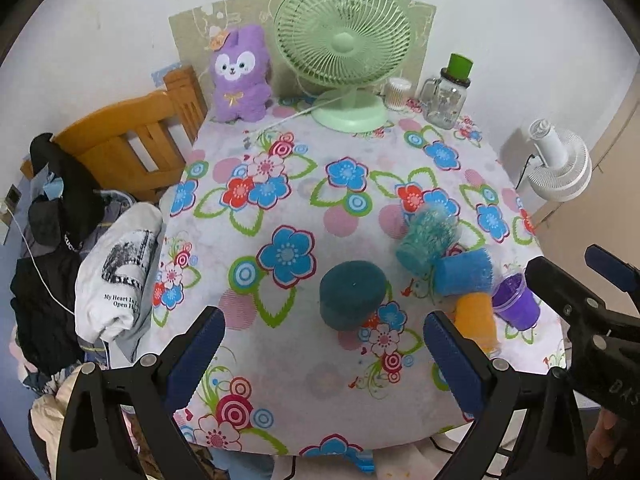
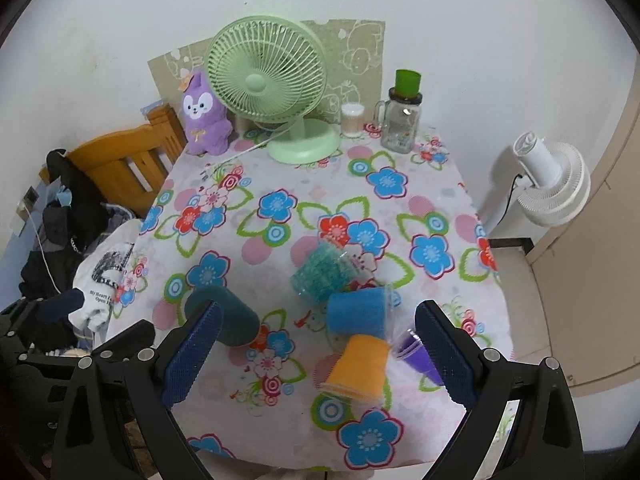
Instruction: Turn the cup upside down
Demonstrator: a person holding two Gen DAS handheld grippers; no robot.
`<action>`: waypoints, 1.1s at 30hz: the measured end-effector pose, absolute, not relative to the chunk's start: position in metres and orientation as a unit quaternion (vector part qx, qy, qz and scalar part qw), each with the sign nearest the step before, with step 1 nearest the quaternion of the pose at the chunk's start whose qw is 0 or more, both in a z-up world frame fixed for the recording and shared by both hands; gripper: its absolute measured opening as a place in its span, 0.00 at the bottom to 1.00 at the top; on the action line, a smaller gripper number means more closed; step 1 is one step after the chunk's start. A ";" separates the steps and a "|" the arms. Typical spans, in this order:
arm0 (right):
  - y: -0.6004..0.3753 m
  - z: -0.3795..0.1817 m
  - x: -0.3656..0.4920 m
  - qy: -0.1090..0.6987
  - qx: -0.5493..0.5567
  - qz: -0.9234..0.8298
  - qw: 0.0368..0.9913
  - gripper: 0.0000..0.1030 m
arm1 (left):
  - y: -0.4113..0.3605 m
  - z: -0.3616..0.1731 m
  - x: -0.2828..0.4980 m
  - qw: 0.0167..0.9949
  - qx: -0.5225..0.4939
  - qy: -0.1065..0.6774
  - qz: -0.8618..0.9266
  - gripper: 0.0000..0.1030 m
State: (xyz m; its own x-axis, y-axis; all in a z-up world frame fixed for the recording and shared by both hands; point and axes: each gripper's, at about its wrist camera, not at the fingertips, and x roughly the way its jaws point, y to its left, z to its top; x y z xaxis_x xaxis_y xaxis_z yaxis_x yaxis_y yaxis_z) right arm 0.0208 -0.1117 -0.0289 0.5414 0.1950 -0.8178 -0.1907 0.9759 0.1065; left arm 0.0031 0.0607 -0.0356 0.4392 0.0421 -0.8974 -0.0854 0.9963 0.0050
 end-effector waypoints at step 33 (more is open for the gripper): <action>-0.138 0.009 0.010 0.430 0.013 0.074 0.900 0.96 | 0.037 0.014 0.005 0.876 0.006 0.481 0.030 1.00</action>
